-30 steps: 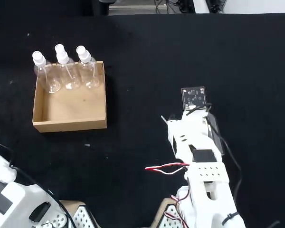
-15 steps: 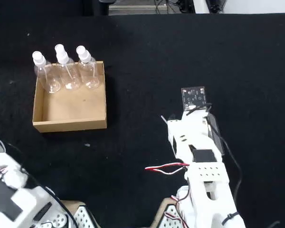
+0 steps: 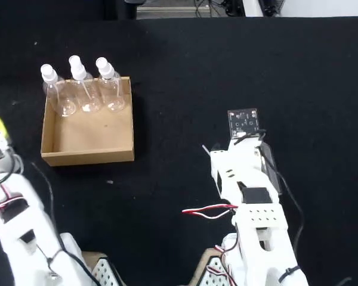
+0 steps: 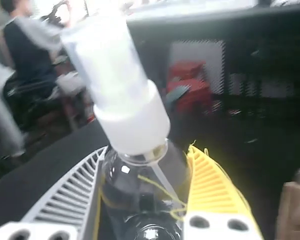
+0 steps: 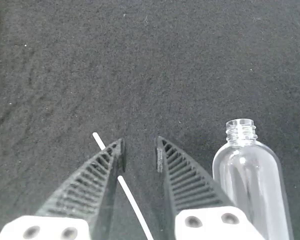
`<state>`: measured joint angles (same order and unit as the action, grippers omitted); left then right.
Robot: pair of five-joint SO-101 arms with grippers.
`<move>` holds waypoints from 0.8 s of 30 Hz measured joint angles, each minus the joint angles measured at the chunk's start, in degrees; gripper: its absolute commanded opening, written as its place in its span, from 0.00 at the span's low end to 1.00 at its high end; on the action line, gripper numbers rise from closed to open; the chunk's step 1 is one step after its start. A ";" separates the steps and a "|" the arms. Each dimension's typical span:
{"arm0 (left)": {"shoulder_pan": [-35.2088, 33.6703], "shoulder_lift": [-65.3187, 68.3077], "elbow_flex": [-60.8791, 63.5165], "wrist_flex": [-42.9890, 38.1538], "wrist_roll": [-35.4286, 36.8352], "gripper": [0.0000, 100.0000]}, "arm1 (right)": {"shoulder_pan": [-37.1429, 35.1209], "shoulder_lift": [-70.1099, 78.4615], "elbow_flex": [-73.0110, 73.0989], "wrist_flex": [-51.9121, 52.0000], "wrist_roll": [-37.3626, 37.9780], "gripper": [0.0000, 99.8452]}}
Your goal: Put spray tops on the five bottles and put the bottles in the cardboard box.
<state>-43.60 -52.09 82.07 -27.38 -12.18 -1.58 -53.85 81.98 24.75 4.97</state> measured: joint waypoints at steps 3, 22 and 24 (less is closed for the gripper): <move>4.75 -6.77 0.00 5.19 0.00 0.03 | 0.00 0.00 0.00 0.00 0.00 0.08; 23.91 -12.66 1.41 17.14 0.00 0.03 | 0.00 0.00 0.00 0.00 0.00 0.08; 23.91 -10.99 1.49 16.79 0.00 0.03 | 0.00 0.00 0.00 0.00 0.00 0.08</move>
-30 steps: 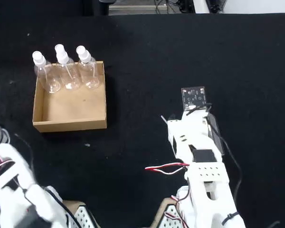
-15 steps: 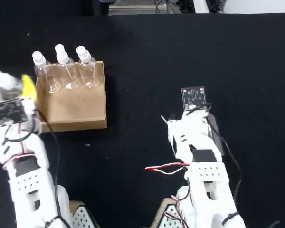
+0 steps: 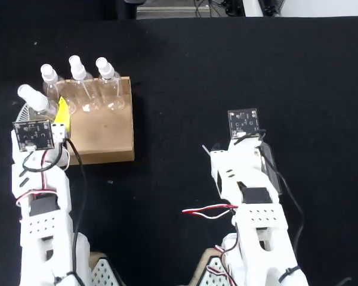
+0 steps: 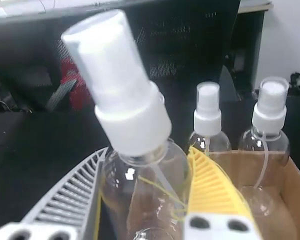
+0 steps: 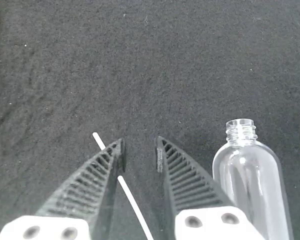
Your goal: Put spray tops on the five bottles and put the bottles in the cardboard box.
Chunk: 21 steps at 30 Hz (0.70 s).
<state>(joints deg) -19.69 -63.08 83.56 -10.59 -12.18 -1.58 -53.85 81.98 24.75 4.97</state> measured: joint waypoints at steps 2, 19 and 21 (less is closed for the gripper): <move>0.00 2.73 0.00 -3.25 0.00 0.03 | 0.00 0.00 0.00 0.00 0.00 0.08; 0.00 33.32 -0.09 -27.25 0.00 0.03 | 0.00 0.00 0.00 0.00 0.00 0.08; 0.00 35.60 -0.09 -28.48 0.00 0.03 | 0.00 0.00 0.00 0.00 0.00 0.08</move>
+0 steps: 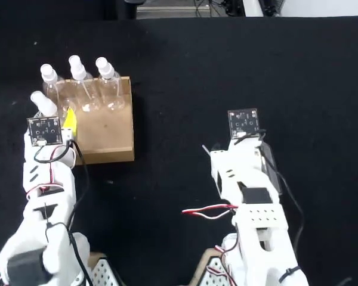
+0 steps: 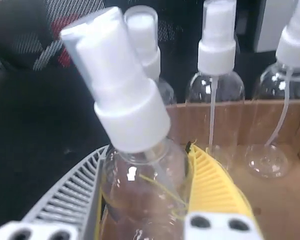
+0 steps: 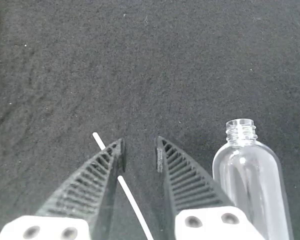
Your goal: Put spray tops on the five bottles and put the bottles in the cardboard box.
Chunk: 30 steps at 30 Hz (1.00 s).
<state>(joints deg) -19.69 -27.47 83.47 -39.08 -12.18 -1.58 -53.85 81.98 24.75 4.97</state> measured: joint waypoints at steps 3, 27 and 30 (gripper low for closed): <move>0.00 2.73 0.00 -0.35 0.00 0.03 | 0.00 0.00 0.00 0.00 0.00 0.08; 0.00 4.66 -0.09 -0.97 0.09 0.03 | 0.00 0.00 0.00 0.00 0.00 0.08; 0.00 4.84 -0.88 -1.05 0.00 0.03 | 0.00 0.00 0.00 0.00 0.00 0.08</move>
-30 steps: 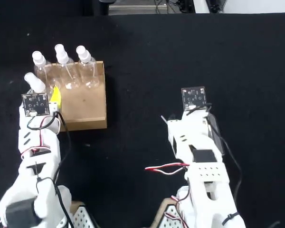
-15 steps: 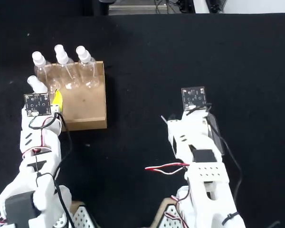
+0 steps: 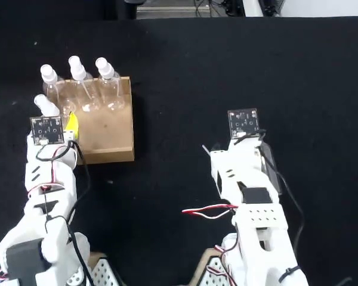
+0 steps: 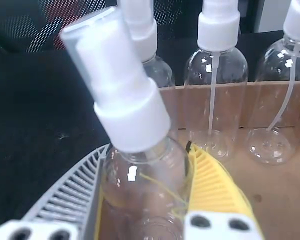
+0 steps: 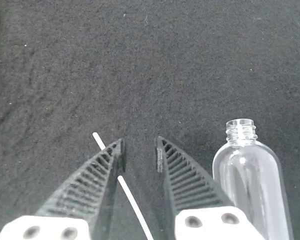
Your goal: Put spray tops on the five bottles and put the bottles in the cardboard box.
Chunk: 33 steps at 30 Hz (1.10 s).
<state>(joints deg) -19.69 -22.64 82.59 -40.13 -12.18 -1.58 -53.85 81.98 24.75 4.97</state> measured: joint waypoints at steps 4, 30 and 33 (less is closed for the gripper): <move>0.00 0.18 -1.67 0.00 0.00 0.03 | 0.00 0.00 0.00 0.00 0.00 0.08; 0.00 0.26 0.44 0.00 0.00 0.07 | 0.00 0.00 0.00 0.00 0.00 0.08; 0.00 0.18 0.44 0.00 0.00 0.19 | 0.00 0.00 0.00 0.00 0.00 0.08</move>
<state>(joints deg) -19.69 -22.46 83.03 -40.13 -12.18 -1.58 -53.85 81.98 24.75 4.97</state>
